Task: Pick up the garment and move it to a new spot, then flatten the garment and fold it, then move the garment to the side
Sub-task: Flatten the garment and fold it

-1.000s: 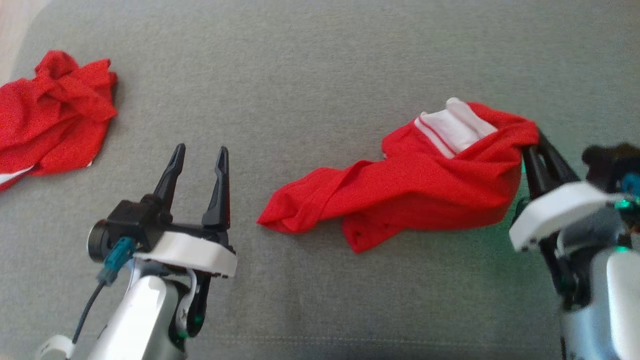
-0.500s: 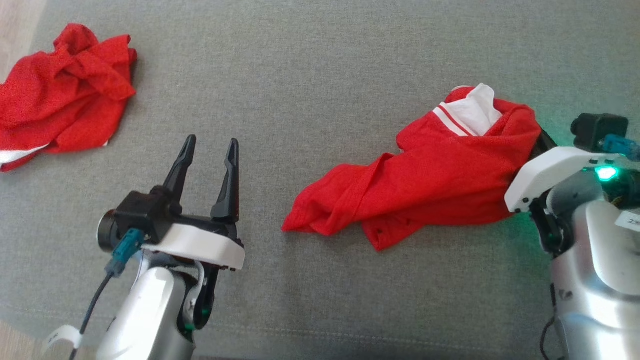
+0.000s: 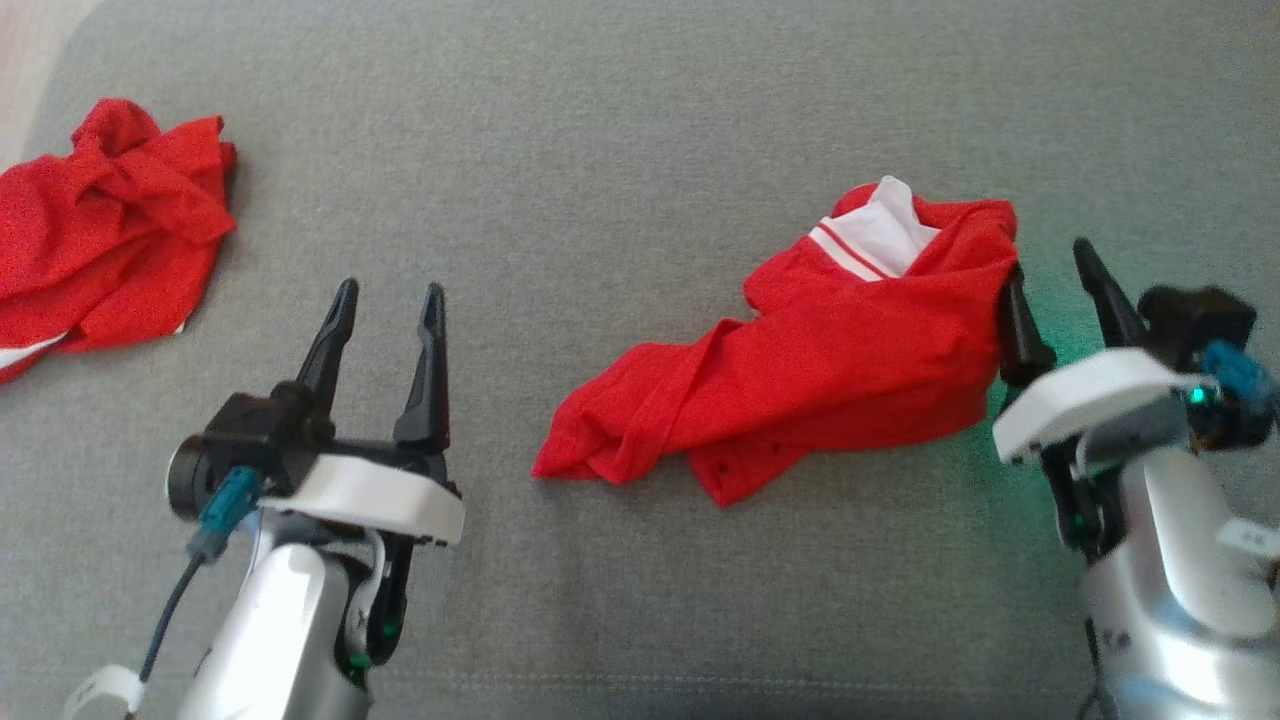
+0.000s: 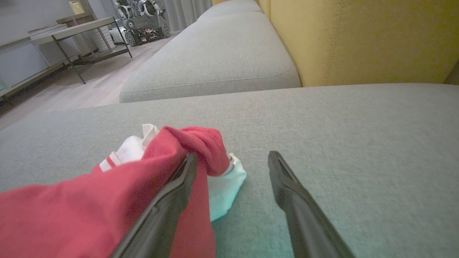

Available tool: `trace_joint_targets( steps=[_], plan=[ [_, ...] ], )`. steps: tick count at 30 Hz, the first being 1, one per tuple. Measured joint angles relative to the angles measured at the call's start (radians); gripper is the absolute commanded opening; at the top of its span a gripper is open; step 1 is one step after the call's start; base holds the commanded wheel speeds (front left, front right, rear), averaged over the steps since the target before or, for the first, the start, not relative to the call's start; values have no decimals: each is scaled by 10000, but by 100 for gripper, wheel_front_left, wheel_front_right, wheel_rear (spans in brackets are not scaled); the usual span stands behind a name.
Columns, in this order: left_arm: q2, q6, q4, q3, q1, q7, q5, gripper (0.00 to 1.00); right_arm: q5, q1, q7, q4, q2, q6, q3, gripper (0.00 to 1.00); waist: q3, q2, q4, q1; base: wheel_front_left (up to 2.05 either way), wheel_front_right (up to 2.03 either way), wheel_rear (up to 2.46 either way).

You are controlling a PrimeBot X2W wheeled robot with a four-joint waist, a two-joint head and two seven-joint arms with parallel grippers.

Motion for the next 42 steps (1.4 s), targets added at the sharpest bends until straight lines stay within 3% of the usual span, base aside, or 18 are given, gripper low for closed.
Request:
trace_joint_targets(
  steps=[20,26,42],
  plan=[
    [334,205,-169,104,1355,36,102,100,-545,3245,272,-4870,211,0,173,100,-1176,0,-682,0,0,0,0],
    [393,295,-345,67,1755,194,102,100,-539,4124,554,-5358,374,0,355,100,-1440,0,-748,0,0,0,0],
    [428,372,-468,-19,1902,282,100,100,-500,4216,723,-5515,408,0,347,100,-1406,0,-728,0,0,0,0]
  ],
)
